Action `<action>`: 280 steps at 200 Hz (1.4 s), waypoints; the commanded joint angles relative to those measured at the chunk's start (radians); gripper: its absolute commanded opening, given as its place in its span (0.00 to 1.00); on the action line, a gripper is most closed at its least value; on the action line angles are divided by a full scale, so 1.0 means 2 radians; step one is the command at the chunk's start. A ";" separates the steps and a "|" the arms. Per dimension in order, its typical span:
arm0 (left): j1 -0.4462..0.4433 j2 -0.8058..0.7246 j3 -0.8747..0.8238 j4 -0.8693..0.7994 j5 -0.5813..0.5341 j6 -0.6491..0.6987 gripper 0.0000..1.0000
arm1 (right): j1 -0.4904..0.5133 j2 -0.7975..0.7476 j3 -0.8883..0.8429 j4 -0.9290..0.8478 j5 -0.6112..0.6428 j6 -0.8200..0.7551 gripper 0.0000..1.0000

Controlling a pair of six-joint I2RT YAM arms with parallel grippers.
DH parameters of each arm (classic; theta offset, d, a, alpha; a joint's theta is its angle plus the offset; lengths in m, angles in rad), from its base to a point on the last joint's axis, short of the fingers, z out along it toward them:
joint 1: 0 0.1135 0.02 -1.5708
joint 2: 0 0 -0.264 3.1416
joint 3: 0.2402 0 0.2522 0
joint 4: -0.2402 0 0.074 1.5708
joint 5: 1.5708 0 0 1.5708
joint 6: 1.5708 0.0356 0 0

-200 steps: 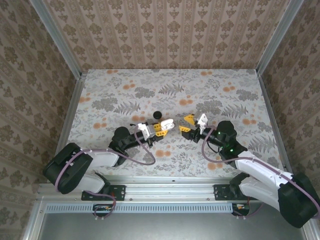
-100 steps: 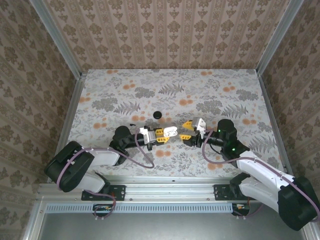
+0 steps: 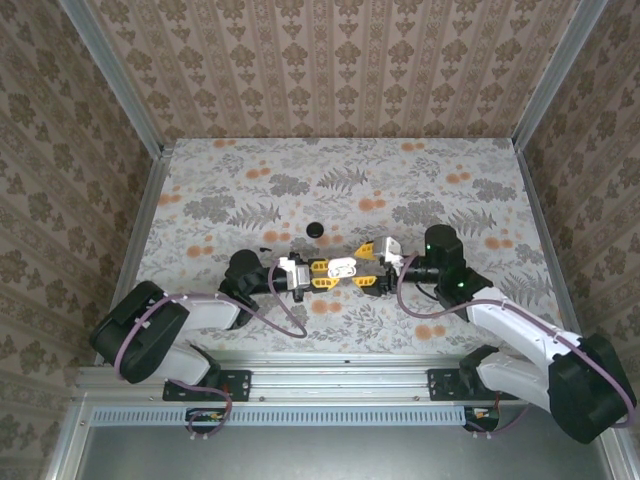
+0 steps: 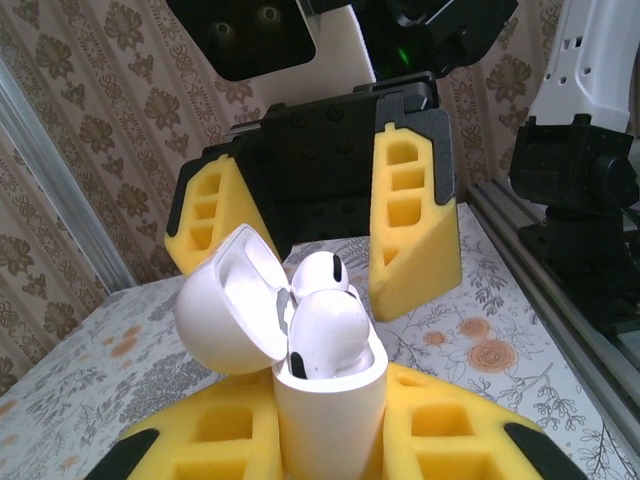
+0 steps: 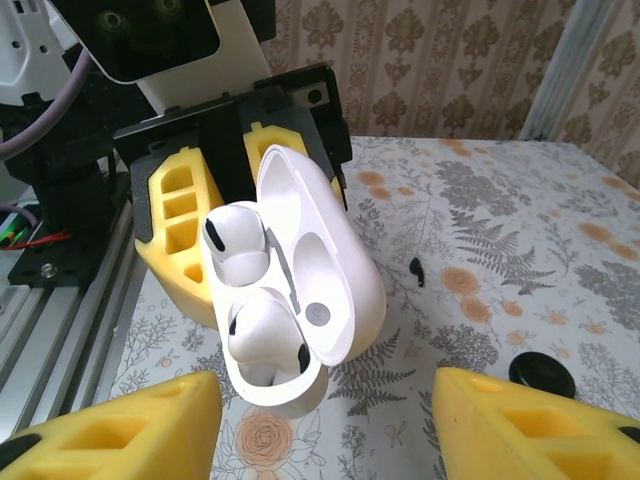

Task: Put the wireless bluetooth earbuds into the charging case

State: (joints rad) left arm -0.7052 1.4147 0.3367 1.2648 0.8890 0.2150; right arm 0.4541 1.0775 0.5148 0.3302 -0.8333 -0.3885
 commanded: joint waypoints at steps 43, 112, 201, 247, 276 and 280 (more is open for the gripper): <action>0.002 0.007 0.015 0.013 0.012 0.001 0.00 | 0.005 0.025 0.032 -0.016 -0.043 -0.036 0.56; 0.001 0.010 0.015 0.013 0.012 -0.001 0.00 | 0.003 0.021 0.022 0.045 -0.040 0.024 0.59; 0.001 0.005 0.012 0.013 0.012 -0.002 0.00 | -0.009 0.025 0.014 0.073 -0.016 0.053 0.61; 0.002 0.003 0.013 0.013 0.011 -0.001 0.00 | -0.012 0.032 0.019 0.038 -0.006 0.037 0.61; 0.002 0.004 0.012 0.013 0.007 0.000 0.00 | -0.011 0.031 0.023 0.025 -0.017 0.029 0.61; 0.002 0.005 0.011 0.013 0.006 0.000 0.00 | -0.012 0.029 0.023 0.025 -0.018 0.028 0.61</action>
State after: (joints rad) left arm -0.7052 1.4281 0.3431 1.2629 0.8818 0.2142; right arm 0.4419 1.1339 0.5480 0.4171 -0.8719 -0.3111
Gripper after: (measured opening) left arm 0.198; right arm 0.605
